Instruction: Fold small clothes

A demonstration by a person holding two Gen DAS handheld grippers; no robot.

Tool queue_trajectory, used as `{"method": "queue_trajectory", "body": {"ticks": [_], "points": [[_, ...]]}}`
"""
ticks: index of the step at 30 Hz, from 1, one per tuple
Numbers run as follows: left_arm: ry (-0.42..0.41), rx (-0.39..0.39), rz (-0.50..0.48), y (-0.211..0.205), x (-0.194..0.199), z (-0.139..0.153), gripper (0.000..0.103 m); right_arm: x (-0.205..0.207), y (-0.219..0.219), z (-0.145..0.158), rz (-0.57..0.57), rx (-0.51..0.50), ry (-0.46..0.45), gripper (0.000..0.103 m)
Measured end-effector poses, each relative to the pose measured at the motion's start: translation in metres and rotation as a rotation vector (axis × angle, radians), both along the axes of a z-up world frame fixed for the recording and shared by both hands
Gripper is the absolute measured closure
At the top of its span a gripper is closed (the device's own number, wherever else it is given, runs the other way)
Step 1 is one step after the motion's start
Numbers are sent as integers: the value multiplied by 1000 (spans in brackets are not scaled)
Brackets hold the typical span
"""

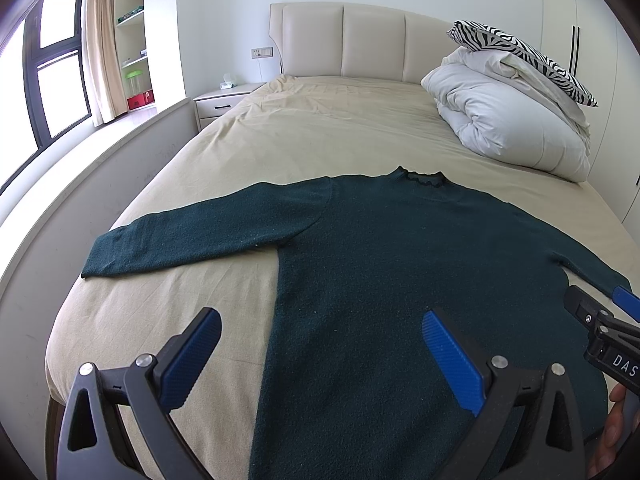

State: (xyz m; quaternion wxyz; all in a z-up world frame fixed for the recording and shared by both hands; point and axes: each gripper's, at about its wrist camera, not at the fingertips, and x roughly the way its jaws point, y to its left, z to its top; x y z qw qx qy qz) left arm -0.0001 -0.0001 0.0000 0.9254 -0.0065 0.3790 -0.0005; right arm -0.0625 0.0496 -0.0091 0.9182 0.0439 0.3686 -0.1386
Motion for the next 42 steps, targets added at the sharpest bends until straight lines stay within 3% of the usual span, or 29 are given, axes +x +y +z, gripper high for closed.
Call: {"method": "queue_trajectory", "body": {"ticks": [21, 30, 33, 37, 41, 42], "points": [[-1, 3, 5, -3, -1, -3, 0, -2, 3, -5, 10, -3, 13, 0], [10, 4, -24, -19, 10, -17, 0, 4, -21, -11, -16, 25, 15, 0], [27, 59, -43, -32, 18, -28, 0, 5, -53, -13, -64, 56, 4, 0], [54, 31, -92, -45, 33, -37, 0, -2, -130, -19, -160, 160, -36, 0], [84, -57, -140, -56, 58, -45, 0, -21, -253, -45, -357, 384, -92, 1], [85, -62, -137, -60, 64, -47, 0, -27, -278, -53, -404, 441, -106, 5]]}}
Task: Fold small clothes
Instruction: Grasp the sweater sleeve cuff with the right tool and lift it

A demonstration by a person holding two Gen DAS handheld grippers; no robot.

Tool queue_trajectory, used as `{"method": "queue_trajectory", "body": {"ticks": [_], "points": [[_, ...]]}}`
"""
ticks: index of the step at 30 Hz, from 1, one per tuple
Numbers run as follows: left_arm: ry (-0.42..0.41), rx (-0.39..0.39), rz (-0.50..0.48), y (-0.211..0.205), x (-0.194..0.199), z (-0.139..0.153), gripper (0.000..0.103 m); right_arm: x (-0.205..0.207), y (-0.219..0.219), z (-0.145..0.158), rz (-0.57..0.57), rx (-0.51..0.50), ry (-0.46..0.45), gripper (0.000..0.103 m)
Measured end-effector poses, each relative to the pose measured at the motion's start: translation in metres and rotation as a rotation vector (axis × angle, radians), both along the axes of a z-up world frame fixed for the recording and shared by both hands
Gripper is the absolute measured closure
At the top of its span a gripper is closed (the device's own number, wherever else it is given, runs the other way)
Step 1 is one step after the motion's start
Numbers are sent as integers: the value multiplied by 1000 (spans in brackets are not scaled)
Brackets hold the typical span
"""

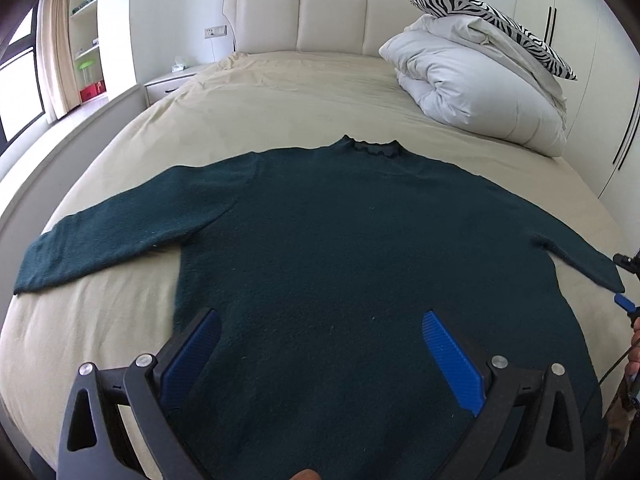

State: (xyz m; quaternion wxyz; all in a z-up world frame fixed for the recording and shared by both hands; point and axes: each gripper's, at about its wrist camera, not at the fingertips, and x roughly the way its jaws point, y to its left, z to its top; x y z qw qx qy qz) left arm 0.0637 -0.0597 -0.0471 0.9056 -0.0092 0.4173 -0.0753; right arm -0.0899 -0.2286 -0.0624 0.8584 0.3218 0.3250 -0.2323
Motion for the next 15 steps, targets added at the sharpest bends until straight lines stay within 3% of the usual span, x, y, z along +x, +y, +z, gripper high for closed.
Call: {"method": "queue_trajectory", "body": {"ticks": [3, 6, 8, 11, 15], "points": [[-28, 10, -6, -13, 12, -2, 0, -19, -86, -33, -126, 171, -52, 21], [45, 38, -31, -30, 27, -9, 0, -36, -153, -63, -238, 288, -76, 30], [56, 3, -40, -35, 34, -10, 0, -45, -187, -79, -293, 344, -109, 36], [42, 24, -64, -49, 42, -12, 0, -48, -226, -94, -323, 404, -186, 43], [87, -54, -104, -56, 55, -21, 0, -45, -267, -108, -367, 445, -249, 60]]}}
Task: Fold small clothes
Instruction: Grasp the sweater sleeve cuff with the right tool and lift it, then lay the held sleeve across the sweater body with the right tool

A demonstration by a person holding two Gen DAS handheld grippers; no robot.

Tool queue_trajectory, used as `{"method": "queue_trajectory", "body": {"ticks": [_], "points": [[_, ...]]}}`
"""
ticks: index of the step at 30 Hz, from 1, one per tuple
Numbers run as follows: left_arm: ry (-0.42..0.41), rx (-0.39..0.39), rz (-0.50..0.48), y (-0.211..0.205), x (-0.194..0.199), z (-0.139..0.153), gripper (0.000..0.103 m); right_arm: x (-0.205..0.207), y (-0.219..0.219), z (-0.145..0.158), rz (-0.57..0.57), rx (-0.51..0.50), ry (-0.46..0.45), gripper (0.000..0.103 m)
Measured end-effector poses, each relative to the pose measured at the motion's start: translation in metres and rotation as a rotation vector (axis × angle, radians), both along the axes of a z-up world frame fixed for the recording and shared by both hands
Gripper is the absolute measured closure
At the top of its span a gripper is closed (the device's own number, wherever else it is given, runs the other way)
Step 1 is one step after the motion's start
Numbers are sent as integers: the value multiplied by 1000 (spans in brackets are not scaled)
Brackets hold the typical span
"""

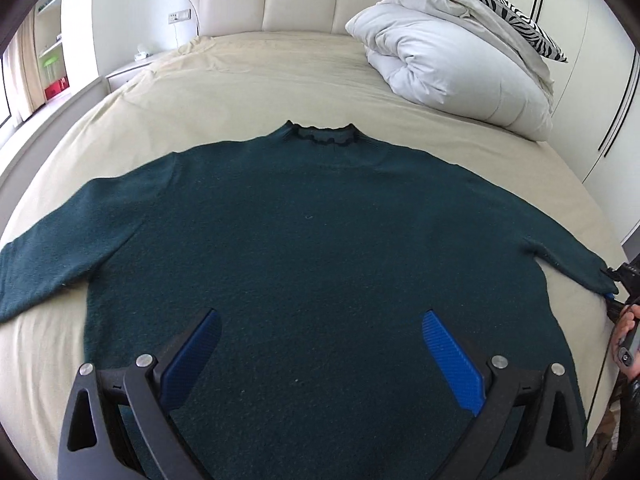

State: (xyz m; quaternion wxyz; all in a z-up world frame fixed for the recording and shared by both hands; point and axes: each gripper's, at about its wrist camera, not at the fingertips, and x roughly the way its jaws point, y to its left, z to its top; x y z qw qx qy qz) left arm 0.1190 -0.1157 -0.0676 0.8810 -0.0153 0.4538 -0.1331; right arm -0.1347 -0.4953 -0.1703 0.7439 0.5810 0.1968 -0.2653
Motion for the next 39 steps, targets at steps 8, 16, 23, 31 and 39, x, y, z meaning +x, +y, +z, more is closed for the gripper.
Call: {"method": "queue_trajectory", "body": {"ticks": [8, 16, 23, 31, 39], "points": [[117, -218, 22, 22, 25, -22, 23, 51, -10, 41, 69, -193, 148, 96], [134, -357, 53, 51, 35, -30, 28, 199, 144, 133, 539, -584, 149, 97], [164, -446, 71, 74, 42, -37, 29, 307, 317, 111, 914, -734, 179, 97], [193, -506, 45, 62, 63, -41, 26, 303, 384, 47, 1064, -660, 182, 44], [243, -435, -46, -3, 98, -45, 45, 211, 347, 47, 908, -425, 25, 34]]}}
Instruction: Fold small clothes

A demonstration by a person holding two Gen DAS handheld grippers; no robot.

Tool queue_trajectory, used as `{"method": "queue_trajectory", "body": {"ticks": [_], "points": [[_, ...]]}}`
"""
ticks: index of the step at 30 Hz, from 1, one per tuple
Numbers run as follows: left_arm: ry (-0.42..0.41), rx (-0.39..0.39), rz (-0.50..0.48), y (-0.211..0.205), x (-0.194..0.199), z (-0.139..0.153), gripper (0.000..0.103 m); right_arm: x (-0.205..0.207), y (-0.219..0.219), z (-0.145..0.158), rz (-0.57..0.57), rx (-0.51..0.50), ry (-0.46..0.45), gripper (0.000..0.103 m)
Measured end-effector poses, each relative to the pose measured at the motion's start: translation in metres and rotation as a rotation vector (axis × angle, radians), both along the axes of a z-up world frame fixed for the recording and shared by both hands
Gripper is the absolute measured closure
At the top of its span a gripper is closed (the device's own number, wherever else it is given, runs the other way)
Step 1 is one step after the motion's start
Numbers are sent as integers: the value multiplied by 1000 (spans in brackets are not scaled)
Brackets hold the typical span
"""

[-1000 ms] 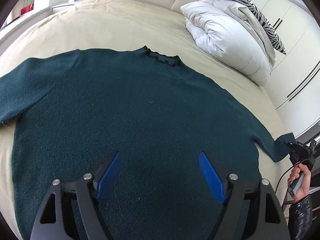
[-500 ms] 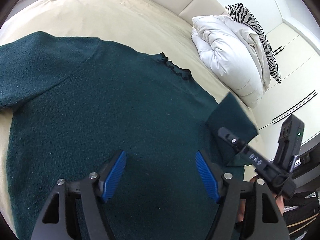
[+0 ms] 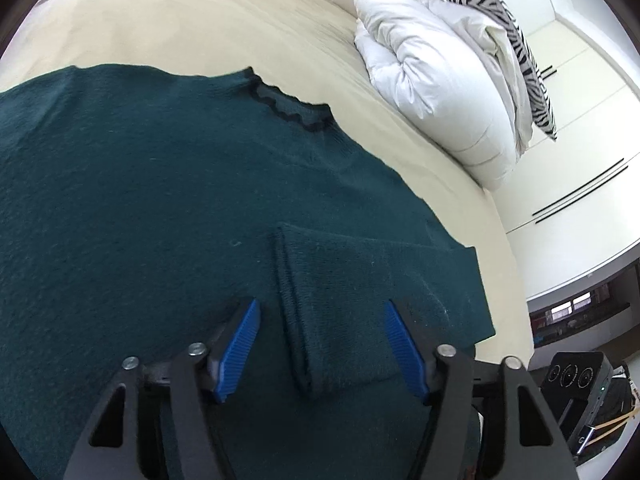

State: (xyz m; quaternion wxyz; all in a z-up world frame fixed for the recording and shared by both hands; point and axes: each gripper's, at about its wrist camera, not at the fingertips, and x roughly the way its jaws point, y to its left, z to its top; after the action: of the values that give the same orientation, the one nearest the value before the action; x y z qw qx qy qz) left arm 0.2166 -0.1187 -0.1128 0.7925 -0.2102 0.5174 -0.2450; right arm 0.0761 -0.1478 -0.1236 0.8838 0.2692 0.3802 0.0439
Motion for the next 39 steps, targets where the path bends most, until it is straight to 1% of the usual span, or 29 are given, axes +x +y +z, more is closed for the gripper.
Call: {"method": "queue_trajectory", "body": {"ticks": [2, 3, 4, 5, 8, 10, 12, 14, 17, 19, 21, 24, 26, 27, 30, 32, 34, 36, 37, 39], "points": [[-9, 56, -6, -12, 6, -1, 60, -11, -17, -5, -55, 82, -3, 34], [-14, 82, -4, -16, 9, -1, 66, -18, -24, -9, -80, 113, -5, 34], [-13, 105, -2, -18, 11, -1, 79, -20, -34, -11, -105, 145, -7, 34], [-12, 116, -1, -19, 13, -1, 87, -25, -43, -15, -131, 182, -9, 34], [-36, 110, -9, -14, 14, 5, 94, -35, -71, -26, -198, 297, -18, 34], [-64, 103, 1, -6, 14, 13, 94, -37, -86, -34, -237, 360, -10, 34], [-107, 68, 13, 5, 14, 23, 94, -39, -96, -40, -259, 413, -17, 34], [-152, 41, 24, 10, 15, 33, 94, -43, -103, -41, -272, 440, -21, 34], [-212, 34, 52, 23, 16, 42, 94, -33, -109, -41, -296, 467, -24, 34], [-233, 37, 84, 34, 16, 45, 94, -26, -116, -43, -318, 498, -16, 34], [-236, 50, 113, 45, 21, 42, 94, -24, -124, -43, -341, 528, -14, 34], [-209, 67, 155, 63, 25, 30, 94, -24, -137, -46, -404, 528, -31, 35], [-179, 68, 181, 75, 26, 17, 94, -26, -147, -53, -436, 573, -41, 37], [-164, 70, 185, 73, 29, 12, 94, -27, -150, -56, -445, 584, -44, 41], [-138, 79, 182, 76, 28, -2, 94, -31, -153, -61, -445, 573, -47, 48], [-143, 72, 178, 78, 27, -5, 94, -33, -153, -61, -434, 561, -42, 48], [-144, 71, 174, 79, 27, -6, 94, -38, -153, -53, -423, 525, -10, 48], [-143, 69, 172, 79, 27, -7, 94, -44, -154, -38, -424, 441, 26, 47], [-142, 68, 173, 79, 27, -9, 94, -48, -155, -28, -433, 387, 31, 45], [-144, 70, 170, 79, 27, -10, 94, -50, -163, -12, -469, 290, 23, 45]]}}
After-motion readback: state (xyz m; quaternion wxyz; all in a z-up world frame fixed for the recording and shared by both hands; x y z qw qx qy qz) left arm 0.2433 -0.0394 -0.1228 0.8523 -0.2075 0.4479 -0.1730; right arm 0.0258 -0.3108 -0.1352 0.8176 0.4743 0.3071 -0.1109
